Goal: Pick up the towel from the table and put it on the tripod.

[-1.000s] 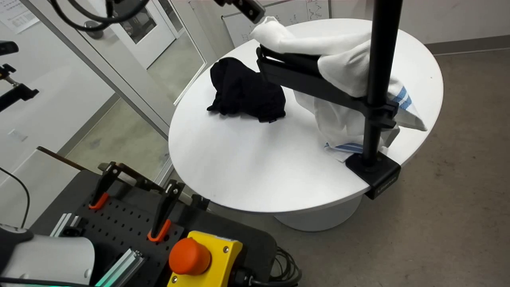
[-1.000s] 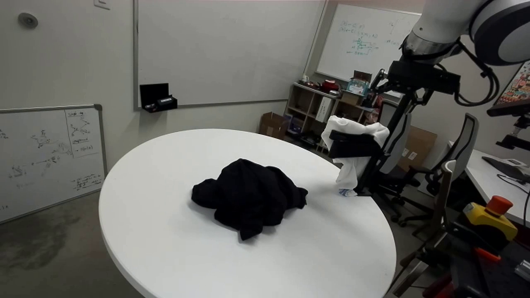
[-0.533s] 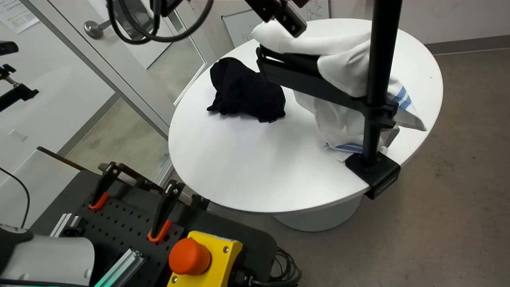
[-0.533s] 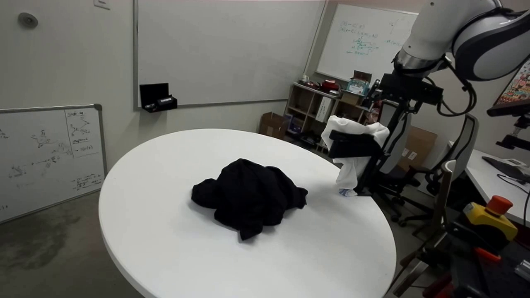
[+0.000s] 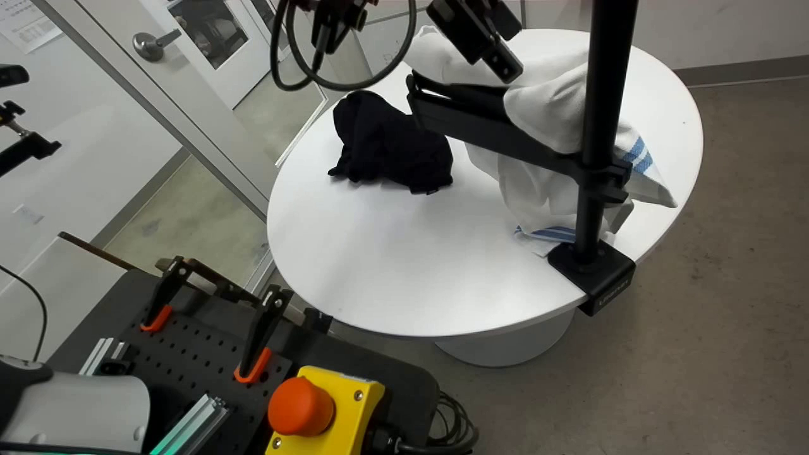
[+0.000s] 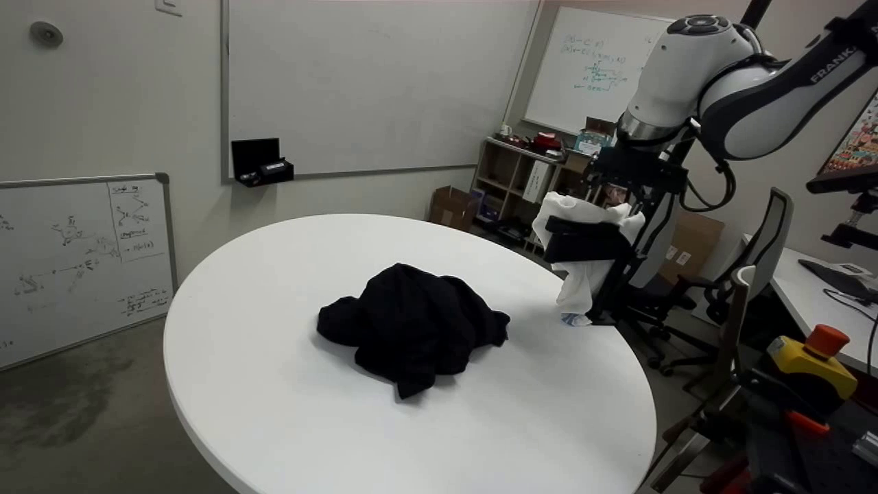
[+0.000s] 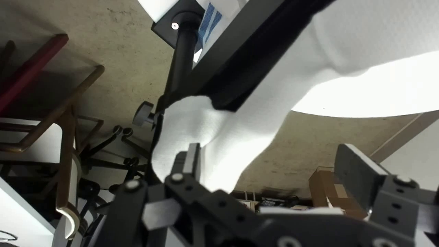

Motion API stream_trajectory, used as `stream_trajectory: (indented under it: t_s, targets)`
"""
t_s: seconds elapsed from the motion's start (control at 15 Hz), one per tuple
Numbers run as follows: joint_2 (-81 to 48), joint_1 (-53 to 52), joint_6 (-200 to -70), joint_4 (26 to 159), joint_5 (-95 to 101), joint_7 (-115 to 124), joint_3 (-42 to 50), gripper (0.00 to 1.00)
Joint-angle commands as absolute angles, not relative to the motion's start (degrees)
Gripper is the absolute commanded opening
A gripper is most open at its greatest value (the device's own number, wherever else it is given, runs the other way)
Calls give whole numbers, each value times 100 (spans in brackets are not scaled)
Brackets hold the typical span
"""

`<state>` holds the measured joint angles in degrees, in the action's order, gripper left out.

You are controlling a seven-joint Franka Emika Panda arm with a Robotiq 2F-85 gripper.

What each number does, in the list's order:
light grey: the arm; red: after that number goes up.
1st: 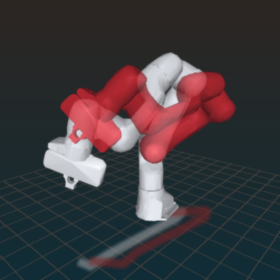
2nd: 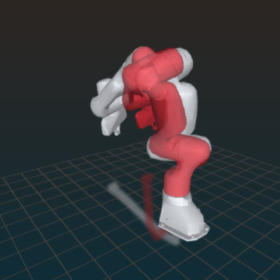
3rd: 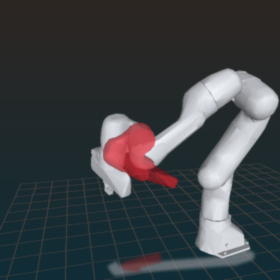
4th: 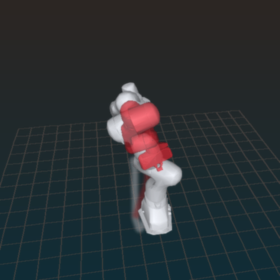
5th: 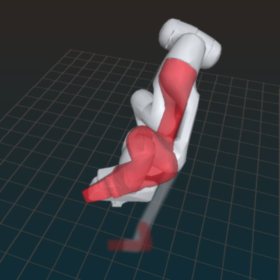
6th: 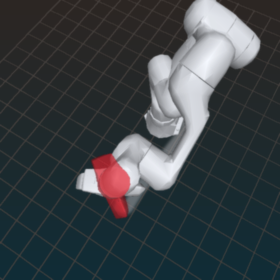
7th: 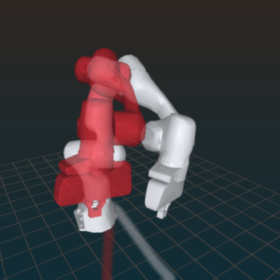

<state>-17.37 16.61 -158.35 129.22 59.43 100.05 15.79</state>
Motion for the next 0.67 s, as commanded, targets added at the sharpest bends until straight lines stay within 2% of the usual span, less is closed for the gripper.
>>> stream_trajectory:
  t_s: [0.0, 0.6]
  targets:
    - [-2192, 1491, -15963, 12511, 5680, 9954, 1697, 69]
    - [-2366, 1345, -15980, 12365, 5190, 9775, 1798, 2]
